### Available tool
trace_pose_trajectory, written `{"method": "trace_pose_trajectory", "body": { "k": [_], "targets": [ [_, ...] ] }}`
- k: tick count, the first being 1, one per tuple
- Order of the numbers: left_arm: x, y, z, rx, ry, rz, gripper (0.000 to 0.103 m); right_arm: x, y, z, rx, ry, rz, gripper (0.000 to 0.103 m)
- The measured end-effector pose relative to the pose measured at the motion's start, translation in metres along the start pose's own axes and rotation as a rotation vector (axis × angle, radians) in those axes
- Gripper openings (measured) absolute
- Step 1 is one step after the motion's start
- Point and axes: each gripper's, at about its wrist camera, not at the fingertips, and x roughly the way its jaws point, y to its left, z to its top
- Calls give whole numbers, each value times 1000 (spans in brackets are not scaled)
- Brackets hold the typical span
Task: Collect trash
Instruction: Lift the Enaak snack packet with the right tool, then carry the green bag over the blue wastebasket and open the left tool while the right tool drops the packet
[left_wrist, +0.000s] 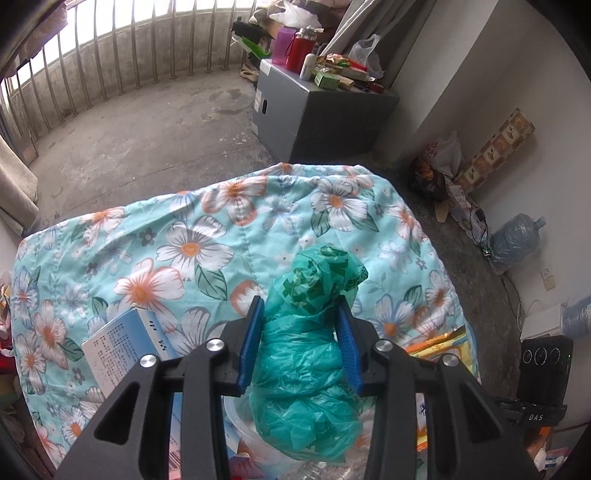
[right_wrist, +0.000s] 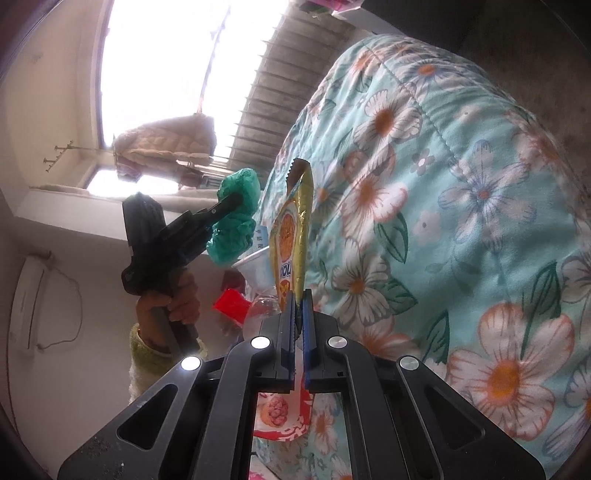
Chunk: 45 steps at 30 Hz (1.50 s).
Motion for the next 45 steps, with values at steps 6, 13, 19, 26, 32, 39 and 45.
{"method": "trace_pose_trajectory", "body": {
  "k": [6, 13, 19, 26, 32, 39, 45],
  "targets": [
    [-37, -13, -5, 17, -74, -28, 37, -22, 5, -16, -1, -45, 1, 2],
    [-79, -31, -21, 53, -137, -44, 37, -52, -1, -39, 25, -104, 42, 2],
    [-112, -53, -41, 85, -185, -56, 37, -75, -2, -57, 27, -137, 75, 2],
    [-141, -81, -69, 126, -222, -77, 37, -93, 1, -69, 25, -182, 113, 2],
    [-162, -105, -103, 126, -261, -129, 37, -108, 1, -84, 23, -214, 138, 2],
    [-166, -132, -133, 169, -293, -139, 37, -125, 3, -106, 20, -249, 146, 2],
    [-155, -159, -136, 195, -285, -145, 37, -142, -1, -113, 32, -279, 149, 2]
  ]
}}
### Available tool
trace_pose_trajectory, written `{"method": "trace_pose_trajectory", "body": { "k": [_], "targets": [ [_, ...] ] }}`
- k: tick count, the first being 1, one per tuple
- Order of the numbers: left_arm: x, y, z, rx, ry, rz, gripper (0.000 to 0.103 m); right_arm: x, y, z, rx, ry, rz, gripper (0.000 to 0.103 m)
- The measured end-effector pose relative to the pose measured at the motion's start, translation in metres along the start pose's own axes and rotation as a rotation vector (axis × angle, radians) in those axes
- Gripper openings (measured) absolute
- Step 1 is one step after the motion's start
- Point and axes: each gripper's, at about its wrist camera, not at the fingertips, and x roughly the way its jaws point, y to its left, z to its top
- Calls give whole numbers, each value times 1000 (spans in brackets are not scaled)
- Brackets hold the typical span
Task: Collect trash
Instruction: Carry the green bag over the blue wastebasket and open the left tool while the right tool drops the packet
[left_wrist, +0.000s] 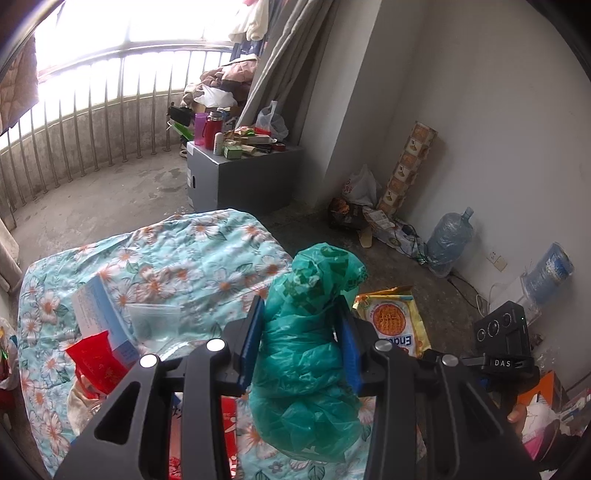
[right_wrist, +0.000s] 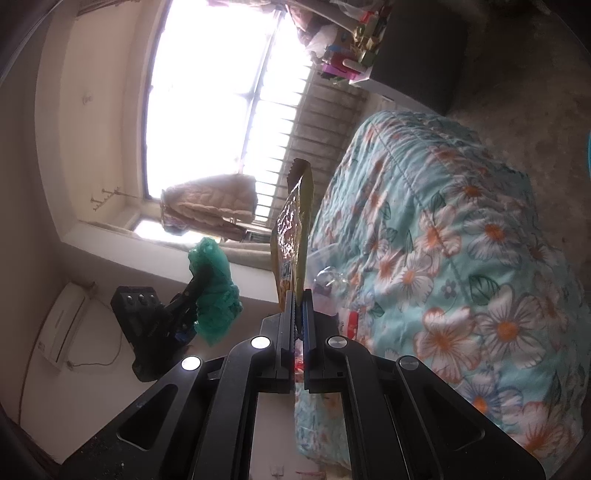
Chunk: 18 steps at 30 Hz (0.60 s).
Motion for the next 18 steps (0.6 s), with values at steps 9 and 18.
{"method": "trace_pose_trajectory", "body": {
  "k": [9, 18],
  "targets": [
    [40, -53, 16, 94, 13, -12, 37, -51, -18, 12, 27, -109, 0, 2],
    [117, -128, 23, 154, 80, -83, 37, -129, -55, 27, 78, -285, -95, 2]
  ]
}}
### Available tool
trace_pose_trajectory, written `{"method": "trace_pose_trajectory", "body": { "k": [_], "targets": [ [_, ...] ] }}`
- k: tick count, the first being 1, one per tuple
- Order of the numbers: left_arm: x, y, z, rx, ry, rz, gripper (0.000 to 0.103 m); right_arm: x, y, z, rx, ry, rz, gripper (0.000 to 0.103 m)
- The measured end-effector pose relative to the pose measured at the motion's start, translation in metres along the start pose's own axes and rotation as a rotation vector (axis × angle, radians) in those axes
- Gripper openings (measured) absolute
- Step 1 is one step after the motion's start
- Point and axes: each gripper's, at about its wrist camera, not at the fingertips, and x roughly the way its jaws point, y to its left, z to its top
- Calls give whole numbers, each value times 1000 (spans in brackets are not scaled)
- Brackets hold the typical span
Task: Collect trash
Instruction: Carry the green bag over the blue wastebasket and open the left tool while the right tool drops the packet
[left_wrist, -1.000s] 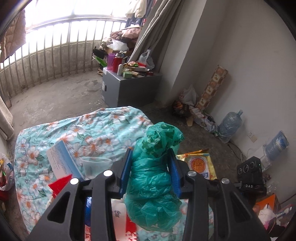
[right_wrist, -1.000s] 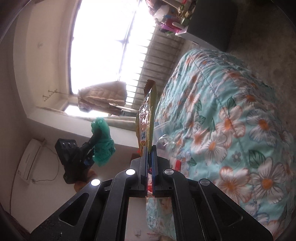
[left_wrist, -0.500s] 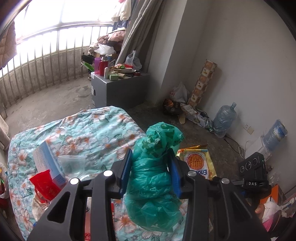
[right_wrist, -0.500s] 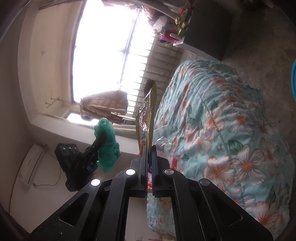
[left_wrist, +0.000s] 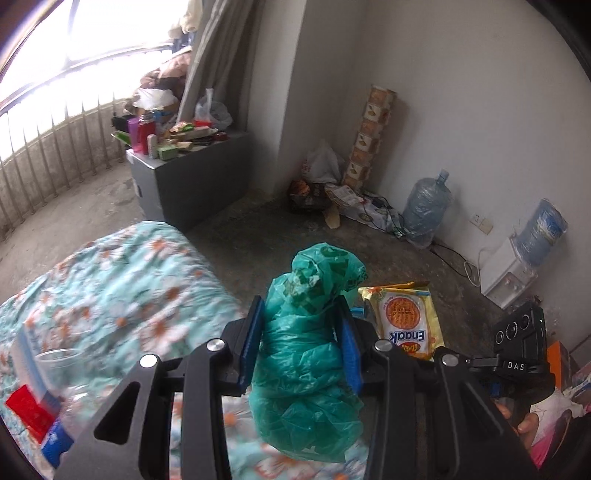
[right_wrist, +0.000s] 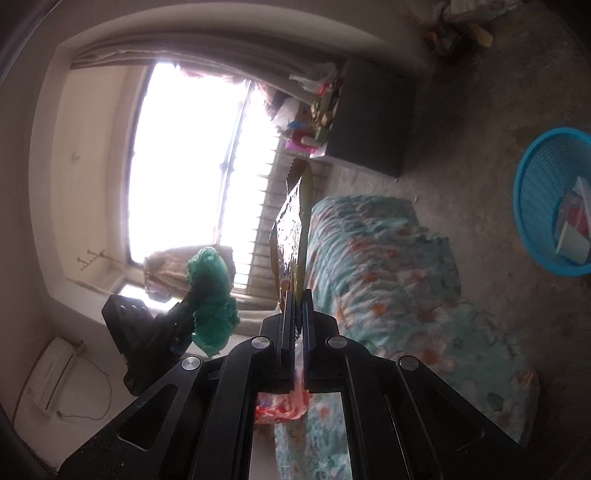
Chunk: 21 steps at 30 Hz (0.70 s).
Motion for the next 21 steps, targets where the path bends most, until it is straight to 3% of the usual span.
{"method": "trace_pose_trajectory", "body": {
  "k": [8, 18, 19, 20, 21],
  "targets": [
    [101, -55, -2, 36, 145, -80, 37, -60, -72, 28, 98, -171, -237, 2],
    [246, -105, -26, 47, 339, -123, 37, -47, -176, 45, 282, -193, -427, 8],
    [260, -107, -28, 38, 351, -119, 39, -41, -187, 49, 294, -189, -421, 18],
    [275, -109, -30, 36, 368, -116, 39, -36, -200, 54, 303, -183, -423, 42],
    [289, -111, -32, 34, 387, -111, 44, -29, -218, 59, 315, -168, -453, 54]
  ]
}}
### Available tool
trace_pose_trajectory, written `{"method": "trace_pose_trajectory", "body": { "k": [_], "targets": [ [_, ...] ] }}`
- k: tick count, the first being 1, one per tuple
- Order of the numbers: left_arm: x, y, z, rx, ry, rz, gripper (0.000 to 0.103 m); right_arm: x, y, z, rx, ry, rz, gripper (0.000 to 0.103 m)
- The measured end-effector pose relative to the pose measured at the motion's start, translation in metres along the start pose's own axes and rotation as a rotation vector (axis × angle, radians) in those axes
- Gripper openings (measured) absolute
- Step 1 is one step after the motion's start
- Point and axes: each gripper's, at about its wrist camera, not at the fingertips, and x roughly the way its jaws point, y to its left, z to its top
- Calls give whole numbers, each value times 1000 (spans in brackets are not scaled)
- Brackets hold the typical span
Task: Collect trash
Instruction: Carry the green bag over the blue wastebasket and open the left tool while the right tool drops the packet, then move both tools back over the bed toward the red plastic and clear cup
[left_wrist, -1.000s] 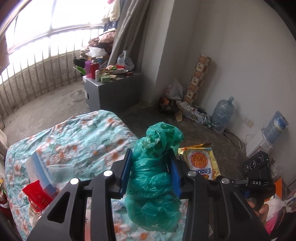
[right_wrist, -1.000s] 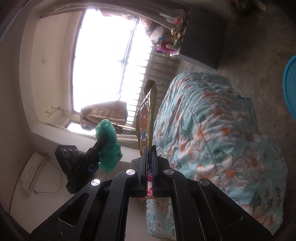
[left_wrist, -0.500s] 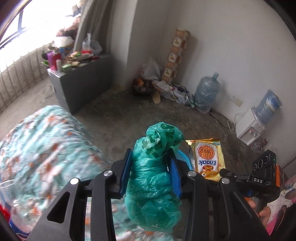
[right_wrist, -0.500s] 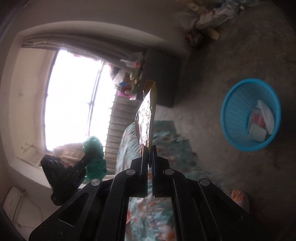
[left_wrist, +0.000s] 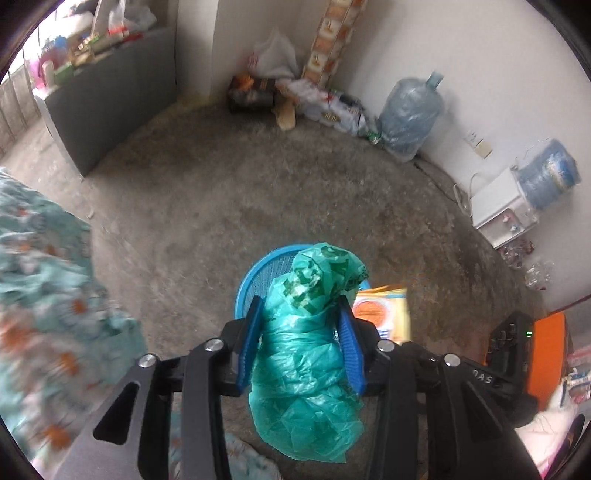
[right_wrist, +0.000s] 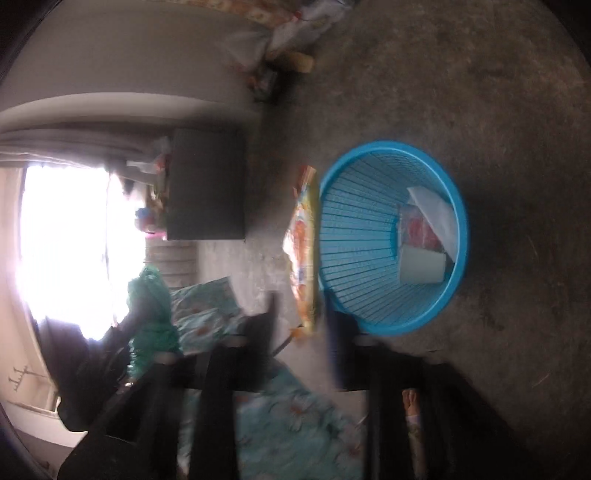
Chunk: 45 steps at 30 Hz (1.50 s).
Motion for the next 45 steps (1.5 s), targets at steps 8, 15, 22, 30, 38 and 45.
{"method": "trace_pose_trajectory", "body": {
  "k": [8, 15, 22, 30, 38, 45],
  "targets": [
    [46, 10, -3, -114, 99, 1, 56, 34, -59, -6, 128, 12, -176, 57],
    [-11, 7, -4, -88, -18, -12, 56, 3, -33, -30, 76, -62, -138, 57],
    [-112, 4, -34, -31, -160, -25, 57, -40, 47, -62, -139, -137, -91, 58],
    [-241, 23, -108, 1, -340, 3, 68, -72, 148, -130, -460, -173, -78, 78],
    [-336, 74, -205, -24, -469, 112, 72, -71, 212, -215, -714, -107, -58, 85],
    [-398, 140, -302, -209, -569, 235, 72, -61, 251, -287, -902, -27, -68, 86]
  ]
}}
